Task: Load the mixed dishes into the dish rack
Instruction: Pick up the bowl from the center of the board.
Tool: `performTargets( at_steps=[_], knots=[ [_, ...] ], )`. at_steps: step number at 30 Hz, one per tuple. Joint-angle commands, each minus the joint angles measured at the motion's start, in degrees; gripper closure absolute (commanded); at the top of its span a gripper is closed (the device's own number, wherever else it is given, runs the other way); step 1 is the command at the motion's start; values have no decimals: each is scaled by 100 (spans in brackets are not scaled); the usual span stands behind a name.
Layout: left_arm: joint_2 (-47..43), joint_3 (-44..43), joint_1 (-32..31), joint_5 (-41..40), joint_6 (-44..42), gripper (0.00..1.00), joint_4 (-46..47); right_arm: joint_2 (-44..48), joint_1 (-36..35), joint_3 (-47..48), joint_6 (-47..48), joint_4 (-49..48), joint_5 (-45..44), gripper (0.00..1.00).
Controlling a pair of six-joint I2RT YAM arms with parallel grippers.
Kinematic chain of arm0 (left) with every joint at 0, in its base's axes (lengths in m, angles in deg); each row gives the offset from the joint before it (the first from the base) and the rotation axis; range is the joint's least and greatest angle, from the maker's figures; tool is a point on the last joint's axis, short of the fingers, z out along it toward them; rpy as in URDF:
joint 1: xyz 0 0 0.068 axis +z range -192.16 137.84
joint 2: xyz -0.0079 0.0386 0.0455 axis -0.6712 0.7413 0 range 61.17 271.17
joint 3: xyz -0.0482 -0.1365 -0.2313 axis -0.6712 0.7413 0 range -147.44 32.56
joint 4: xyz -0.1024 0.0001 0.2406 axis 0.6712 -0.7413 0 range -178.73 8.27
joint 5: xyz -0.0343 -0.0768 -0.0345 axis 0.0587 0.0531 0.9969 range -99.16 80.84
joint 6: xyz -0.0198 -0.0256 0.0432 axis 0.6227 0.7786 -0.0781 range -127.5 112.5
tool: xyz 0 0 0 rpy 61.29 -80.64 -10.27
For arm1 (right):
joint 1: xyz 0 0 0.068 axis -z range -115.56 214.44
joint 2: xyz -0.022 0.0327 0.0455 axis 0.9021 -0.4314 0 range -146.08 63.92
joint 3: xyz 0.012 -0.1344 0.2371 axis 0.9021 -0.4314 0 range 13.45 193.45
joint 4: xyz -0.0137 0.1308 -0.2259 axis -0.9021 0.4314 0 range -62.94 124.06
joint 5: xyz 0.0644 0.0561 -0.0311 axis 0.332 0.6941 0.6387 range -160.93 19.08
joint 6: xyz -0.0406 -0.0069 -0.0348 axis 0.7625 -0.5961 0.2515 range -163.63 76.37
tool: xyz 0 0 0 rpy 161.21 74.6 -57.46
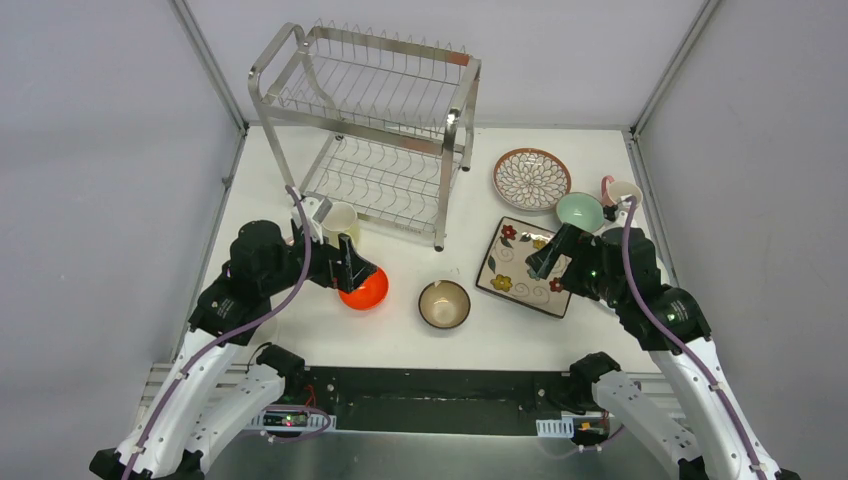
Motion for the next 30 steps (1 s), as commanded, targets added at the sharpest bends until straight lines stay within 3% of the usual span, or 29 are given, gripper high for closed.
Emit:
performTargets(
  at_steps=[1, 11, 19, 25, 30],
  knots=[
    [-84, 3, 28, -73, -133, 1, 112, 103, -21, 11, -73, 28, -149, 0],
    [-90, 8, 28, -123, -148, 1, 102, -20, -23, 45, -112, -27, -49, 0],
    [-175, -9, 28, -341, -184, 1, 43, -287, -21, -95, -238, -567, 806, 1],
    [-248, 25, 28, -368, -186, 1, 40, -659, -25, -479, -412, -1401, 1586, 17],
    [-249, 24, 28, -468, -177, 2, -22, -898, -132, -714, -565, -1659, 1590, 30]
  ],
)
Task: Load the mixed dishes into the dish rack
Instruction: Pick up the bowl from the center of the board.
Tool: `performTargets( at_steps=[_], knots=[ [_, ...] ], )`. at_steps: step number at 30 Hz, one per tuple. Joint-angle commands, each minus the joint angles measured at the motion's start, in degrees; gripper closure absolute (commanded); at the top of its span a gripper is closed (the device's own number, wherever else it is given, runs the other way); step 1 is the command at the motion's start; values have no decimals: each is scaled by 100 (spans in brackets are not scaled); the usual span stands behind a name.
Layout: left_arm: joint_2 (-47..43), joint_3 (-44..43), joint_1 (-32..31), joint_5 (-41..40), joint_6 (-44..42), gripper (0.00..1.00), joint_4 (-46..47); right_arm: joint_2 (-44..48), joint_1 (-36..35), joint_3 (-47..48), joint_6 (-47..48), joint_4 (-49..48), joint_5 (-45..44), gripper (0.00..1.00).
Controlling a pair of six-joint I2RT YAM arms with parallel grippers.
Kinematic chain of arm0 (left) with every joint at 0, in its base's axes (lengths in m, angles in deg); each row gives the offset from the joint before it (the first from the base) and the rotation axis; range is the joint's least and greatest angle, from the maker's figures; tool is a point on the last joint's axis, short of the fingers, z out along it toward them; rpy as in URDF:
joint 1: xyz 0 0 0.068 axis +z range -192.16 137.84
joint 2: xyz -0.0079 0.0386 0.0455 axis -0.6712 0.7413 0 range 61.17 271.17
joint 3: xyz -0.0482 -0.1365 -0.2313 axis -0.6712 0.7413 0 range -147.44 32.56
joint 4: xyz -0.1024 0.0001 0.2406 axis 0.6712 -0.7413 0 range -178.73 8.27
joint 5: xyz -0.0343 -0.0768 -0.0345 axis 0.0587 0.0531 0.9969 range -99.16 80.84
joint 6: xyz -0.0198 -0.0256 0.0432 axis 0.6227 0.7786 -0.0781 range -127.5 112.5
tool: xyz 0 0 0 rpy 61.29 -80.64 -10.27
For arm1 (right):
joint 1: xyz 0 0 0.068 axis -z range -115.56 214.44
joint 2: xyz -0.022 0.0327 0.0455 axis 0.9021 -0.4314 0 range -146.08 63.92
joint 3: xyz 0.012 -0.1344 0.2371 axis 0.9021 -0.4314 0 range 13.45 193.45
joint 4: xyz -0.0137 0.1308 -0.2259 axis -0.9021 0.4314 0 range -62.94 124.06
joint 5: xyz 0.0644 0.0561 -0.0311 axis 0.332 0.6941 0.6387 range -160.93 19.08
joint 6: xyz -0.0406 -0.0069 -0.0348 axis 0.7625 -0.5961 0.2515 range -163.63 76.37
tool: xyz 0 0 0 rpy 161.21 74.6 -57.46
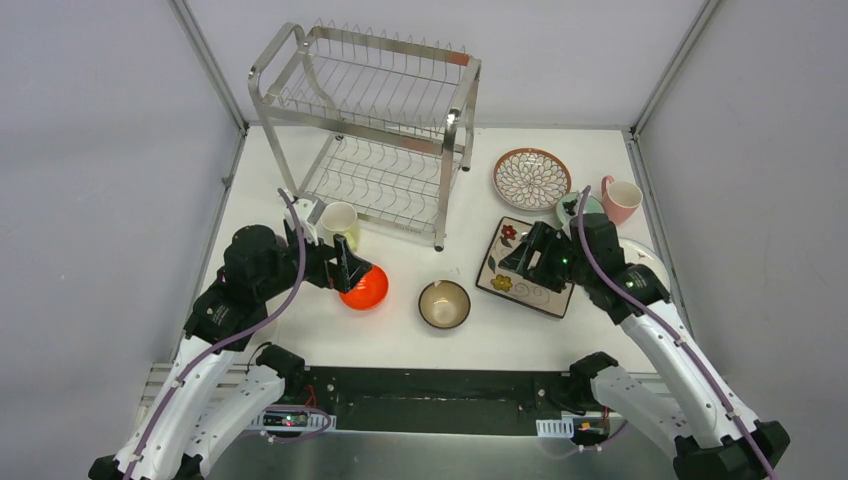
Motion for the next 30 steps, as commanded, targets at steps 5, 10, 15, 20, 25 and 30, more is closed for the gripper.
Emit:
performTargets(
  at_steps=[5, 10, 15, 20, 25, 30],
  knots=[
    [-36, 14, 28, -243, -78, 2, -21, -163, -336, -392, -381, -888, 60, 34],
    [-48, 5, 28, -338, -87, 2, -74, -443, -704, -498, -344, -1079, -209, 34],
    [-66, 0, 28, -445, -96, 3, -111, -812, -990, -456, -214, -1199, -541, 34],
    [-55, -4, 27, -590, -113, 3, -152, -1141, -1007, -341, 216, -1264, -1365, 32],
    [10, -35, 28, -653, -131, 3, -240, -1355, -996, -69, 567, -1281, -2635, 32],
    [-58, -30, 28, -717, -148, 3, -257, -1364, -808, 57, 649, -1291, -3635, 31]
  ],
)
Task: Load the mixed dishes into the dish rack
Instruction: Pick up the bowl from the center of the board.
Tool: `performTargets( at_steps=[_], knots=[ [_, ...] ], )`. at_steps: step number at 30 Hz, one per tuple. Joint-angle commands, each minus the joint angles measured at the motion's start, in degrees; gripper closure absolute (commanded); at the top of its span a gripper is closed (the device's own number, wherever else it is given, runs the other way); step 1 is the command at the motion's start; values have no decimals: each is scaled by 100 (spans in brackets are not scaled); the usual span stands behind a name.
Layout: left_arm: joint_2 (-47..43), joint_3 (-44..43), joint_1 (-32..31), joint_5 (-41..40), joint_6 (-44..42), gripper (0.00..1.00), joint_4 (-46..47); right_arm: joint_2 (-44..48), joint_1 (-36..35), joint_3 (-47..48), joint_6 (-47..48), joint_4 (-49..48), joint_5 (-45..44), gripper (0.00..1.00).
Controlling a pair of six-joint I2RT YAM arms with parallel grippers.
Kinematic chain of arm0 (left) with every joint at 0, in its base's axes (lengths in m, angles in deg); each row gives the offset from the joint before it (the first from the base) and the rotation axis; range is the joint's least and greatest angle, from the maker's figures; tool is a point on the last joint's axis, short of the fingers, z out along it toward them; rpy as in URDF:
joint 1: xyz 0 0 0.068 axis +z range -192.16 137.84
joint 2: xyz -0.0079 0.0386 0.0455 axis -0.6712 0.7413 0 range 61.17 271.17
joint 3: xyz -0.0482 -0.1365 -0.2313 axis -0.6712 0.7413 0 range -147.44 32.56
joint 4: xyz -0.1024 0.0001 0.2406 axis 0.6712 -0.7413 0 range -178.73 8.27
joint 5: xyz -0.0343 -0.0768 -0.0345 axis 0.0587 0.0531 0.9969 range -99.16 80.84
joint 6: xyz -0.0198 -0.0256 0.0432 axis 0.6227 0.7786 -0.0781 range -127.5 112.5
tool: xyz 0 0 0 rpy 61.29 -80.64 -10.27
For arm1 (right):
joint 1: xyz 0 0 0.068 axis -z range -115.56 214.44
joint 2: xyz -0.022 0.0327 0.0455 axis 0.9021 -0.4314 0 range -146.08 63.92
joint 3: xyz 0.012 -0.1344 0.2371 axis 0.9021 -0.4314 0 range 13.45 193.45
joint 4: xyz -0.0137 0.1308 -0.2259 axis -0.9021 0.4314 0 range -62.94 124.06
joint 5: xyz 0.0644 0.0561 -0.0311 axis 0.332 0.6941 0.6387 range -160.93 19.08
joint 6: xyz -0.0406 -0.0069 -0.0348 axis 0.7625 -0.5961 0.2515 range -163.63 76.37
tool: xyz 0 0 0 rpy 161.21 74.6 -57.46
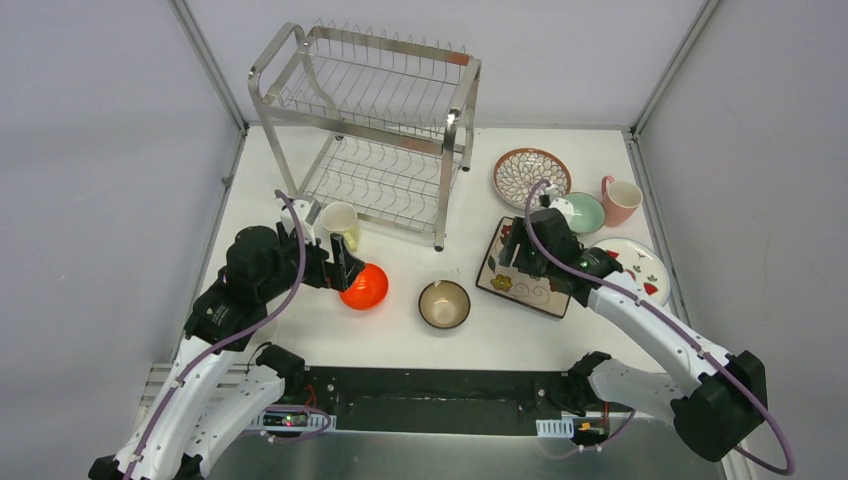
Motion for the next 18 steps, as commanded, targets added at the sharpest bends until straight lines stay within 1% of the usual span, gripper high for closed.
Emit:
performTargets(
  at_steps=[1, 4, 6, 8, 10, 14, 16, 17, 18],
  knots=[
    [-59, -30, 28, -156, -120, 3, 48, 56, 249, 376, 276, -258, -1307, 31],
    [-51, -23, 28, -153, -97, 3, 44, -44, 755, 428, 108, -257, -1611, 32],
    [-25, -22, 28, -129, -69, 3, 51, -190, 1241, 507, -419, -43, -1803, 32],
    [9, -30, 28, -72, -76, 3, 32, -322, 1709, 578, -597, 55, -1639, 32],
    [16, -31, 28, -42, -69, 3, 29, -406, 2027, 550, -678, -65, -1525, 32],
    [-22, -11, 28, -43, -63, 3, 27, -520, 2578, 392, -715, -486, -1113, 35],
    [-34, -18, 28, -40, -68, 3, 26, -603, 2802, 300, -696, -805, -1082, 36],
    [-34, -22, 28, -41, -68, 3, 31, -659, 2875, 270, -610, -938, -851, 39],
    [-24, -22, 28, -50, -68, 3, 26, -722, 2933, 280, -596, -1010, -792, 41]
  ],
)
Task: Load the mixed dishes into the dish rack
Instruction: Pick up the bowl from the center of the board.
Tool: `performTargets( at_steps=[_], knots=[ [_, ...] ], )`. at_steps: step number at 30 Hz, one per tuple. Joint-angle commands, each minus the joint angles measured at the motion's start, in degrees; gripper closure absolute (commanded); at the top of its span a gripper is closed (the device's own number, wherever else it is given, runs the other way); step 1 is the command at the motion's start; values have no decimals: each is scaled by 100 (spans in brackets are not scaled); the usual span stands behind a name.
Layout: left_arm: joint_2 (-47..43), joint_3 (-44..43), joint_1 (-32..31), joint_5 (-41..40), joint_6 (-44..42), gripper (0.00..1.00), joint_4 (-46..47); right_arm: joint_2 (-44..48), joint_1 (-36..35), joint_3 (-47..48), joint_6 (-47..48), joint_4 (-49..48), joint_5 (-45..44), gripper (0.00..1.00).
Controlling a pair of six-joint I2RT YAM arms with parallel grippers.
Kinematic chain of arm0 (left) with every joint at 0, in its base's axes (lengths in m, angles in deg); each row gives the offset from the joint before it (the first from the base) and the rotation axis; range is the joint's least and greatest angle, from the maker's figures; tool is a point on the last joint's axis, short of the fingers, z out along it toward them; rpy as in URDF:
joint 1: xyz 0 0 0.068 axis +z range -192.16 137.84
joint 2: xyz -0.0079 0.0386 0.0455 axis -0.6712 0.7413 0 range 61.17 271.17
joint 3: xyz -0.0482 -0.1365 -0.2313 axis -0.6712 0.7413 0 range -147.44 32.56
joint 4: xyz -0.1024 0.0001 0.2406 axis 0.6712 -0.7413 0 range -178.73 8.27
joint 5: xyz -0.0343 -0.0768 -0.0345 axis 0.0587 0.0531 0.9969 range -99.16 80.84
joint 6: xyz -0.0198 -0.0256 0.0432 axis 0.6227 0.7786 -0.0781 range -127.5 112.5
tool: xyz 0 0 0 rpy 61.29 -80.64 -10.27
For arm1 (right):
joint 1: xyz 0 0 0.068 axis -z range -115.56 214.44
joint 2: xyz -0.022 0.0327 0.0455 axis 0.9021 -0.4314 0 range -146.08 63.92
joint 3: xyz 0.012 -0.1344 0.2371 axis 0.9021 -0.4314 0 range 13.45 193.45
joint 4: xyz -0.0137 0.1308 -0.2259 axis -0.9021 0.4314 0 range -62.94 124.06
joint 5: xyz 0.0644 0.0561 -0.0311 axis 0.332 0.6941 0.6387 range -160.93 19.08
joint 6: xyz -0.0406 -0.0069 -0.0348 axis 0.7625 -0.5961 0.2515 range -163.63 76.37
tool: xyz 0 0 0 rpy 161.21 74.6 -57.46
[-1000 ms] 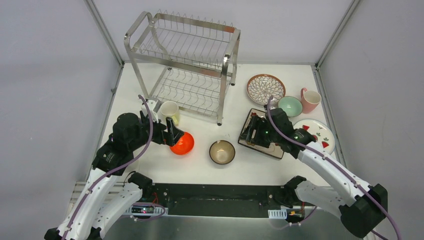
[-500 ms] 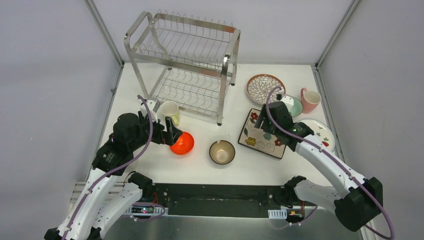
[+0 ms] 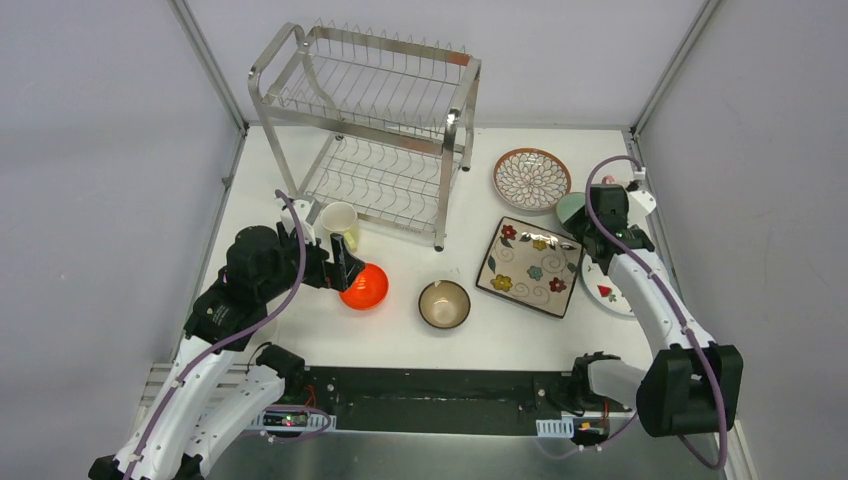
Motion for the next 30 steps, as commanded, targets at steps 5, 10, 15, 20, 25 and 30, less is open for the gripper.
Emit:
performTargets(
  at_steps=[5, 10, 15, 20, 25, 30],
  knots=[
    [-29, -17, 28, -10, -63, 4, 10, -547, 455, 43, -34, -922, 630, 42],
    [-21, -21, 28, -24, -63, 4, 15, -849, 623, 27, -252, -954, 554, 42],
    [-20, -22, 28, -10, -72, 4, 13, -1151, 755, 16, -449, -1111, 546, 42],
    [9, -13, 28, -48, -70, 4, 11, -1438, 958, -28, -533, -1399, 715, 42],
    [84, -29, 28, -48, -61, 4, 5, -1661, 1056, -56, -533, -1575, 715, 42],
    [79, -19, 28, -104, -54, 4, -8, -1877, 1113, 12, -570, -1631, 940, 49]
  ],
)
